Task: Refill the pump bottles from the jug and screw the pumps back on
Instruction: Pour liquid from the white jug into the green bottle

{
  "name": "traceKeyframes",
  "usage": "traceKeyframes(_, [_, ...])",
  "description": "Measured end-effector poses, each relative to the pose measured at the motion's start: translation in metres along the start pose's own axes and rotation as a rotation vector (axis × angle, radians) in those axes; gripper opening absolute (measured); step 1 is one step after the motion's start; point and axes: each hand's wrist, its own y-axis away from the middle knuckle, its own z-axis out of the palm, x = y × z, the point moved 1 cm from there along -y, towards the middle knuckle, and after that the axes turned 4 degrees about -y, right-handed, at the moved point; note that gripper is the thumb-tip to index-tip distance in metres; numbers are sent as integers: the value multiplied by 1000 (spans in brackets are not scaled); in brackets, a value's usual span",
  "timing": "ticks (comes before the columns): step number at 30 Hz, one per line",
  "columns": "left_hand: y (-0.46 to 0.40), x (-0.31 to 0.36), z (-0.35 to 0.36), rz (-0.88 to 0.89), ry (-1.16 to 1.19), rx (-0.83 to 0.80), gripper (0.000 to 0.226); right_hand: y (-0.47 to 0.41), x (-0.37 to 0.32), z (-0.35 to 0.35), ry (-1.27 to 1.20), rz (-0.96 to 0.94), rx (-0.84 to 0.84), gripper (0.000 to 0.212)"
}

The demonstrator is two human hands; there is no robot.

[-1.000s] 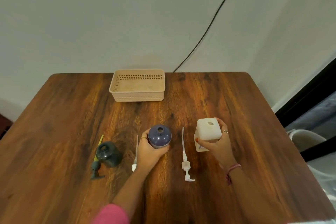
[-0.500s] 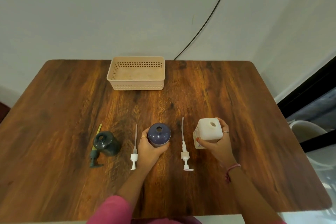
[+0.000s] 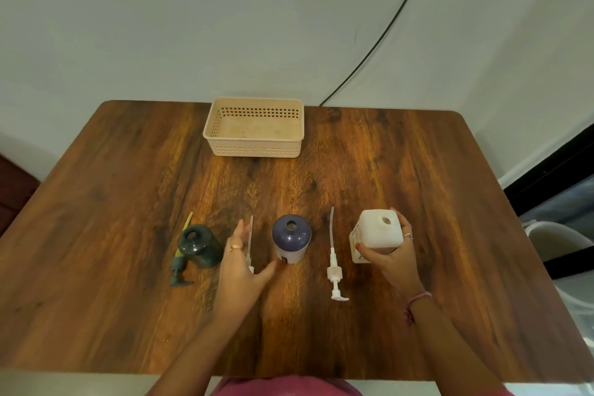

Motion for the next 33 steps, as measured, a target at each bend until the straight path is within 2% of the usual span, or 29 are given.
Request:
traceKeyframes(5, [-1, 3, -36, 56, -28, 194, 82, 0, 1, 0, 31, 3, 11, 91])
traceKeyframes(9, [-17, -1, -61, 87, -144, 277, 72, 0, 0, 0, 19, 3, 15, 89])
traceKeyframes(13, [-31, -15, -76, -8, -186, 262, 81, 1, 0, 0, 19, 14, 22, 88])
traceKeyframes(19, [-35, -40, -66, -148, -54, 223, 105, 1, 0, 0, 11, 31, 34, 89])
traceKeyframes(27, [-32, -67, -48, -274, 75, 225, 124, 2, 1, 2, 26, 43, 50, 95])
traceKeyframes(30, [-32, -70, -43, -315, 150, 232, 118, 4, 2, 5, 10, 61, 68, 93])
traceKeyframes(33, [-33, -71, -41, -332, 166, 269, 97, 3, 0, 7, 27, 50, 91, 87])
